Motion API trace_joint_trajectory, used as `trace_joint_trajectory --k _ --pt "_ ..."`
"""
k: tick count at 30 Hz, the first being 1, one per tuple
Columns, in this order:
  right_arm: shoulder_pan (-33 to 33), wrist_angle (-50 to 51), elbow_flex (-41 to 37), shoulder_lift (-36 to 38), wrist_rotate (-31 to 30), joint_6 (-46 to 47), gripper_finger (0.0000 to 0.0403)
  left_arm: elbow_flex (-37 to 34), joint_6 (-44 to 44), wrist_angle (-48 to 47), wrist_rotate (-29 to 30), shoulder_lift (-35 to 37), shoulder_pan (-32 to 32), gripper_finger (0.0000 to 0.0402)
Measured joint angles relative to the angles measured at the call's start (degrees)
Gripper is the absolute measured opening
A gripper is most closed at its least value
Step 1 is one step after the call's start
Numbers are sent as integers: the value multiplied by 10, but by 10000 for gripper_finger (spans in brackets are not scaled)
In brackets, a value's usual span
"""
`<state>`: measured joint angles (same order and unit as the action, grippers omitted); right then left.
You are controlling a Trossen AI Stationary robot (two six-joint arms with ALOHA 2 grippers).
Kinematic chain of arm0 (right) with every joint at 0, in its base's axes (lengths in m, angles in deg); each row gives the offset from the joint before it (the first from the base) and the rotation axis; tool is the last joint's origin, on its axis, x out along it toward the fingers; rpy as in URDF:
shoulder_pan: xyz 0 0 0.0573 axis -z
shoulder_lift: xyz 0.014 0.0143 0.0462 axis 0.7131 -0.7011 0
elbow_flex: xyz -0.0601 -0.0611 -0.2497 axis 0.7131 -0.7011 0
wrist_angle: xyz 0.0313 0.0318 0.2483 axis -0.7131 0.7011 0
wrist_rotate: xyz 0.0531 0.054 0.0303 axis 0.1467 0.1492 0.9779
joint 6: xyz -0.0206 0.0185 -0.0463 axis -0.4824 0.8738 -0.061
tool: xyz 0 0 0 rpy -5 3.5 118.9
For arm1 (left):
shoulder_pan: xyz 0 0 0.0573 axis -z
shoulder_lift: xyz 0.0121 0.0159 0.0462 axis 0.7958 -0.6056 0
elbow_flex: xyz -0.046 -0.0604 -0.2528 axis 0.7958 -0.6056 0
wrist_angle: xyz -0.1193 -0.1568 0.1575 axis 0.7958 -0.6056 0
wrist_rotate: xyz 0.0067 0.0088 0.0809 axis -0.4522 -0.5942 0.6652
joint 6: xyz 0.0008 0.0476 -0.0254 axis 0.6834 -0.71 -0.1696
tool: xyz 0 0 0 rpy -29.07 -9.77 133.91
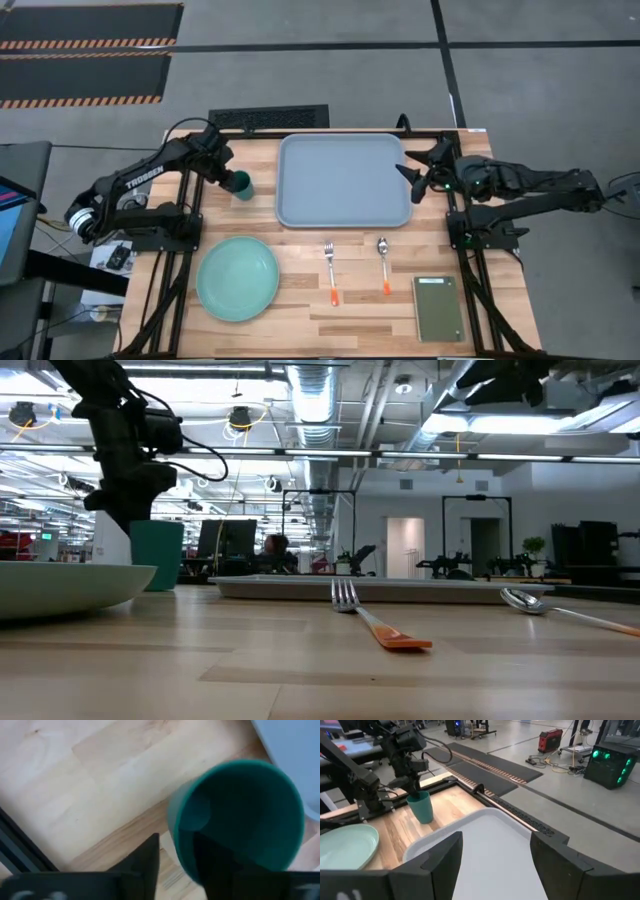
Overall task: Pick and place plate/cup/fork/spoon on tray
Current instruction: Put the dark green cup on the gray tray
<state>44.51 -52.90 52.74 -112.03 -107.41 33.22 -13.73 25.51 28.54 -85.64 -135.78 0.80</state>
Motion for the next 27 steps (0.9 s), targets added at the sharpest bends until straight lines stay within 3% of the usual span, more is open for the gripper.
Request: trace_joint_trajectory --k 5,13,20,27 --pt "0 6 0 -3 0 0 260 0 32 10 -1 -1 0 10" --pt "0 11 0 -4 0 0 260 52 89 3 -25 -1 30 2" --pt "20 13 0 -18 0 12 260 217 99 1 11 -52 85 1" --pt "60 14 0 -46 30 14 260 435 16 -50 44 -238 100 0"
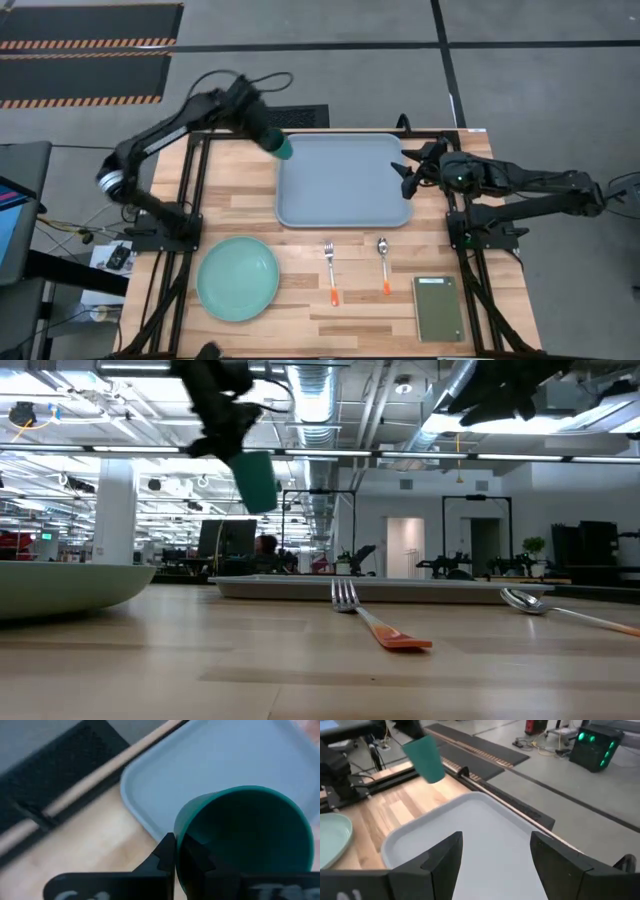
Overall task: Pick and place plate/cup/fork/spoon on tray
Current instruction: Put the dark green cup on the gray tray
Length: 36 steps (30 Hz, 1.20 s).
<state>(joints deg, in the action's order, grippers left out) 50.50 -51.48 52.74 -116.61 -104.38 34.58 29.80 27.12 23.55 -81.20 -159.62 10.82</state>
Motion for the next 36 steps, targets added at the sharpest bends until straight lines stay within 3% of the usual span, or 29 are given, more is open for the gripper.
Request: trace_joint_trajectory --k 5,10,17,36 --pt "17 0 0 -17 25 1 260 139 -45 -30 -5 -138 -2 0" --pt "19 3 0 -26 30 1 260 202 -67 -46 -17 -228 -23 0" --pt "19 4 0 -24 30 -1 260 201 -88 -43 3 -282 -48 0" --pt "19 4 0 -25 28 -20 260 115 -86 53 23 -282 -54 0"
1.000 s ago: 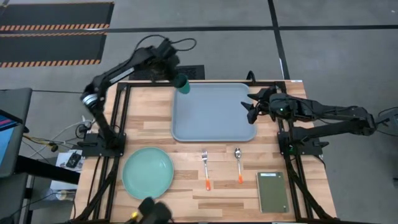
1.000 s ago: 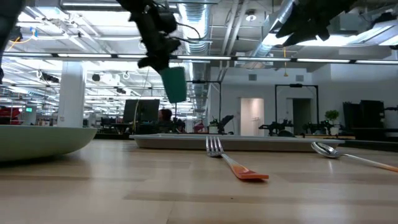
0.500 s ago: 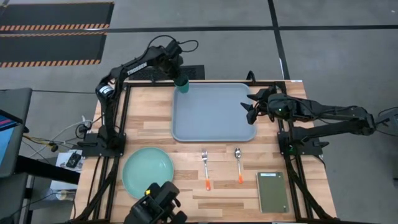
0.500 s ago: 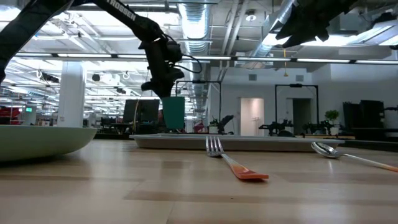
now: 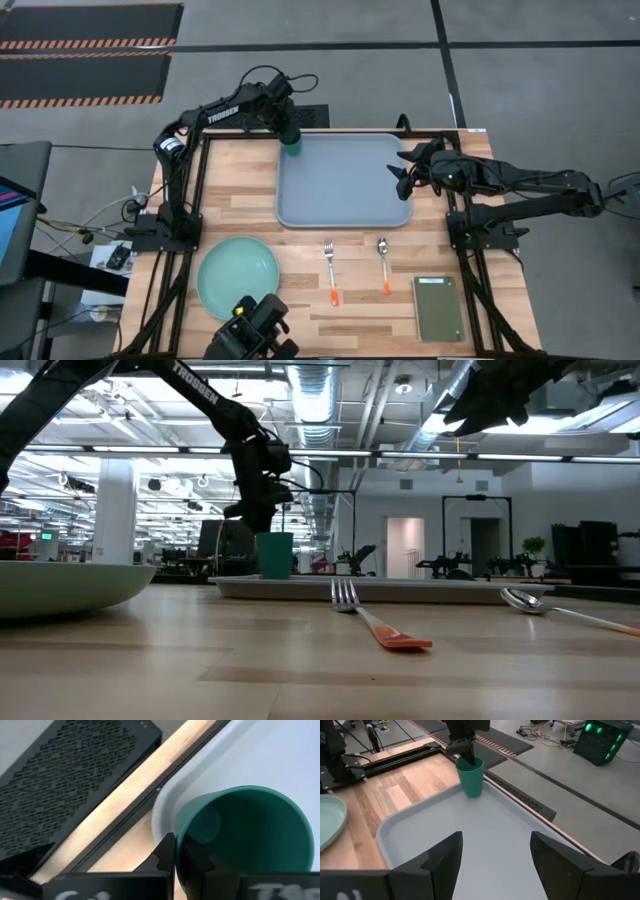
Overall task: Pick and place plate/cup/fork/spoon on tray
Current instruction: Put the dark green cup on the gray tray
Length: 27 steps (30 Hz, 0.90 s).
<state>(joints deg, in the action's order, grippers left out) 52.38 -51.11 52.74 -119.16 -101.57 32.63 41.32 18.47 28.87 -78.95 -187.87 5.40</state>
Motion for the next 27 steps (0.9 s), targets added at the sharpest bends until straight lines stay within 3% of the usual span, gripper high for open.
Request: trace_joint_trajectory --k 23,27 --pt "0 0 0 0 0 0 260 0 -26 8 4 0 1 0" --pt "0 0 0 0 0 0 260 0 -26 7 3 0 1 22"
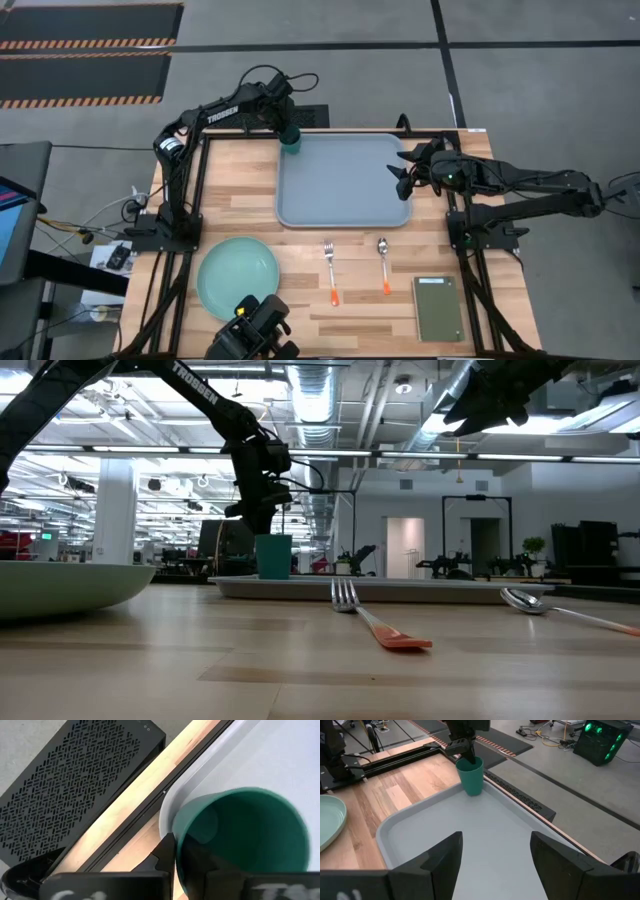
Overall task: Pick and place plate/cup/fork/spoon on tray
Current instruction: Put the dark green cup on the gray tray, then put the light green plate on the gray tray to the bottom right of the dark green cup
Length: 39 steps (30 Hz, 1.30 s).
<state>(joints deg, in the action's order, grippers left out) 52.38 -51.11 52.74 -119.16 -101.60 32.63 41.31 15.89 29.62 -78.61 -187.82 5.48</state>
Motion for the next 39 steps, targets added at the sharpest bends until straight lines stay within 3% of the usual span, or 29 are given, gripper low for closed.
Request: trace_joint_trajectory --k 9,17,23,29,34,39 --pt "0 0 0 0 0 0 260 0 1 12 1 0 0 119" --pt "0 0 0 0 0 0 260 41 -10 -2 5 2 0 167" --pt "0 0 0 0 0 0 260 112 -29 -101 7 2 3 178" --pt "0 5 0 0 1 0 260 190 -53 -295 5 3 22 178" --pt "0 6 0 0 2 1 260 168 -33 -316 -55 71 47 178" --pt "0 9 0 0 2 1 260 72 4 -283 -25 177 104 178"
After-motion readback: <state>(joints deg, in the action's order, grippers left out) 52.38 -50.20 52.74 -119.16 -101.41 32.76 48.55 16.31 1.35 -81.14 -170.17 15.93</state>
